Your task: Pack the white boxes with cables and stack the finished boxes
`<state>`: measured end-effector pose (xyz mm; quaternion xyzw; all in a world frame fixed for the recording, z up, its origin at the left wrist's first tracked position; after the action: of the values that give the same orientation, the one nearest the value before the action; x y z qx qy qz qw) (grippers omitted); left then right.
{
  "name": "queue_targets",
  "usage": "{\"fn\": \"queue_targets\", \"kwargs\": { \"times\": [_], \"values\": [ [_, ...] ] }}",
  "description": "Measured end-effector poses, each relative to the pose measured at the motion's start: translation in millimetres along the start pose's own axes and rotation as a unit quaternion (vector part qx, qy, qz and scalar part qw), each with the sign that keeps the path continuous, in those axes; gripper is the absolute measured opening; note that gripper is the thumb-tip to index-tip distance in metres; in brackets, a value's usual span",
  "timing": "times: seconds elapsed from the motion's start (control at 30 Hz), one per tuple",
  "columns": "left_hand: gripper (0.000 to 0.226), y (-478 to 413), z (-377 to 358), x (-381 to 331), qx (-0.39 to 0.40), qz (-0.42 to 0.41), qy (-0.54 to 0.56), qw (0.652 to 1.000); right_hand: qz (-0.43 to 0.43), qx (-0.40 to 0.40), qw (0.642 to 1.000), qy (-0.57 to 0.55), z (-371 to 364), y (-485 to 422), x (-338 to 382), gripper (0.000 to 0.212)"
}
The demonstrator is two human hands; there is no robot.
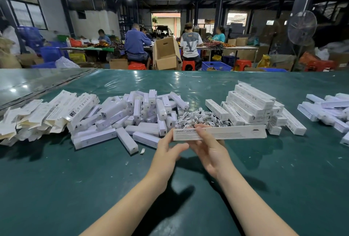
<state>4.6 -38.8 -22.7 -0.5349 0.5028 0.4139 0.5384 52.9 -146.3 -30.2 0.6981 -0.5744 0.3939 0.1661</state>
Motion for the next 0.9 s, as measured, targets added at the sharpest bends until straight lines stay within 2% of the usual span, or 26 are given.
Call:
{"fn": "queue_targets", "kwargs": {
  "times": [0.07, 0.1, 0.13, 0.17, 0.2, 0.23, 0.27, 0.3, 0.33, 0.37, 0.4, 0.43, 0.5, 0.53, 0.6, 0.67, 0.73, 0.8, 0.9],
  "values": [
    [0.030, 1, -9, -2, 0.072, -0.001, -0.012, 0.997, 0.040, -0.072, 0.993, 0.089, 3, 1, 4, 0.016],
    [0.027, 2, -13, -1, 0.094, 0.005, -0.055, 0.994, 0.066, -0.116, 0.979, 0.153, 7, 2, 8, 0.018],
    [0.031, 1, -14, 2, 0.097, 0.016, -0.153, 0.983, 0.096, -0.149, 0.958, 0.227, 9, 4, 14, 0.015],
    [0.038, 0, -10, 9, 0.076, 0.024, -0.296, 0.952, 0.120, -0.167, 0.929, 0.309, 8, 6, 21, 0.009],
    [0.037, 0, -5, 10, 0.046, 0.014, -0.427, 0.903, 0.140, -0.171, 0.888, 0.403, 6, 7, 26, 0.006],
    [0.032, 0, 1, 7, 0.017, -0.014, -0.512, 0.859, 0.162, -0.168, 0.831, 0.505, 2, 10, 30, 0.006],
    [0.028, 0, 6, 1, -0.012, -0.045, -0.562, 0.826, 0.196, -0.161, 0.757, 0.602, -3, 13, 34, 0.011],
    [0.026, -1, 15, -5, -0.048, -0.066, -0.576, 0.814, 0.232, -0.146, 0.682, 0.678, -8, 16, 37, 0.012],
    [0.027, -3, 27, -10, -0.089, -0.064, -0.573, 0.812, 0.253, -0.124, 0.628, 0.725, -11, 17, 38, 0.009],
    [0.030, -6, 43, -13, -0.130, -0.042, -0.572, 0.809, 0.242, -0.107, 0.597, 0.757, -11, 17, 37, 0.016],
    [0.035, -8, 60, -12, -0.162, 0.007, -0.584, 0.796, 0.194, -0.092, 0.580, 0.785, -8, 14, 36, 0.030],
    [0.042, -10, 77, -8, -0.176, 0.075, -0.602, 0.775, 0.132, -0.083, 0.567, 0.809, -3, 10, 33, 0.041],
    [0.048, -9, 105, 1, -0.174, 0.194, -0.610, 0.748, 0.039, -0.074, 0.520, 0.850, 8, 3, 27, 0.051],
    [0.049, -8, 115, 5, -0.173, 0.227, -0.605, 0.743, 0.024, -0.065, 0.496, 0.866, 10, 1, 24, 0.051],
    [0.046, -9, 125, 8, -0.173, 0.239, -0.612, 0.734, 0.016, -0.047, 0.480, 0.876, 13, 0, 20, 0.052],
    [0.039, -12, 128, 7, -0.177, 0.208, -0.602, 0.750, 0.008, -0.042, 0.476, 0.879, 16, -2, 18, 0.055],
    [0.032, -12, 132, 4, -0.210, 0.152, -0.531, 0.807, 0.005, -0.042, 0.466, 0.884, 17, -2, 17, 0.056],
    [0.027, -8, 140, -2, -0.280, 0.089, -0.411, 0.863, 0.002, -0.047, 0.468, 0.883, 17, -1, 18, 0.055],
    [0.034, -4, 152, -12, -0.369, -0.005, -0.207, 0.906, 0.001, -0.048, 0.474, 0.879, 17, -2, 20, 0.060]
  ]
}}
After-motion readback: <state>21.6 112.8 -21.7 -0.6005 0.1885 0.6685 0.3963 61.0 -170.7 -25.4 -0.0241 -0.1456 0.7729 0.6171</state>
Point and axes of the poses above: each hand's wrist, its own y-axis away from the middle knuckle, its own z-axis out of the back of the hand, x = y × z, the point moved 4 cm from there along -y, towards the middle knuckle, and after that the axes turned 11 degrees about x, right-handed, at the moved point
